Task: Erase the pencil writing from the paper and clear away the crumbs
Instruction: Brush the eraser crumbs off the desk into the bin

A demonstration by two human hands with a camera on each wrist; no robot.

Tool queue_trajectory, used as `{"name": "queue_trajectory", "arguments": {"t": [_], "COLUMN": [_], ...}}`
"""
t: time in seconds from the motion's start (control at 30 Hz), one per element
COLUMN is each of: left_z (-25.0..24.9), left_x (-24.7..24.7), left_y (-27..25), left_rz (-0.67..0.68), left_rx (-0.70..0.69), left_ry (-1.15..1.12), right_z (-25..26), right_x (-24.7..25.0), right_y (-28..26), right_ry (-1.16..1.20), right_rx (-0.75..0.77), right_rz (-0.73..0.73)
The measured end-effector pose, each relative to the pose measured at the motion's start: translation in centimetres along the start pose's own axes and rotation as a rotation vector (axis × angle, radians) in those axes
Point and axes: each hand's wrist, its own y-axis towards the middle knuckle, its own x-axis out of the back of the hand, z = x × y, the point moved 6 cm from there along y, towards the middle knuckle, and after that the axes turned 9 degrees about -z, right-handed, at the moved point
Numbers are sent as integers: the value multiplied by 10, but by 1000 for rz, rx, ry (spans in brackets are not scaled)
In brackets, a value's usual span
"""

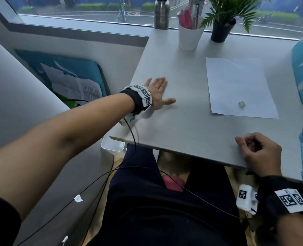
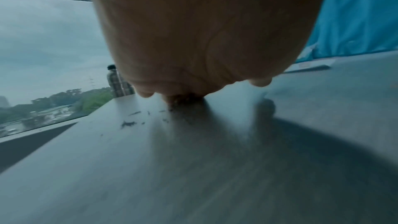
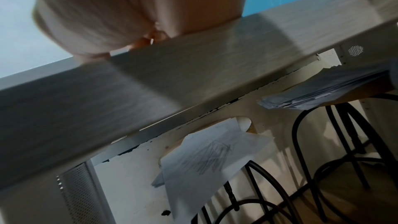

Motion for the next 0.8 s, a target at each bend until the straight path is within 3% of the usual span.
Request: {"name": "queue_trajectory", "arguments": {"t": [0.13,0.27,0.4,0.63,0.8], "left_z": [-5,4,16,28,24], "left_x": [20,25,17,12,55], "left_y": [26,48,38,-26,-30], "left_rz": [-53,44,103,189,-76], "left_rx": [108,129,33,-107,-171], "left_ry": [-167,-193,-143,-105,-107], "right_z": [3,4,3,2,3], "right_x": [0,2,2,2,1], "right_y": [0,-1,-1,-2,-3], "right_ry": [2,-6,-5,-26,-22], "right_rx": [10,14,17,19,8], "right_rz": [-2,3,-8,-2,-7]}}
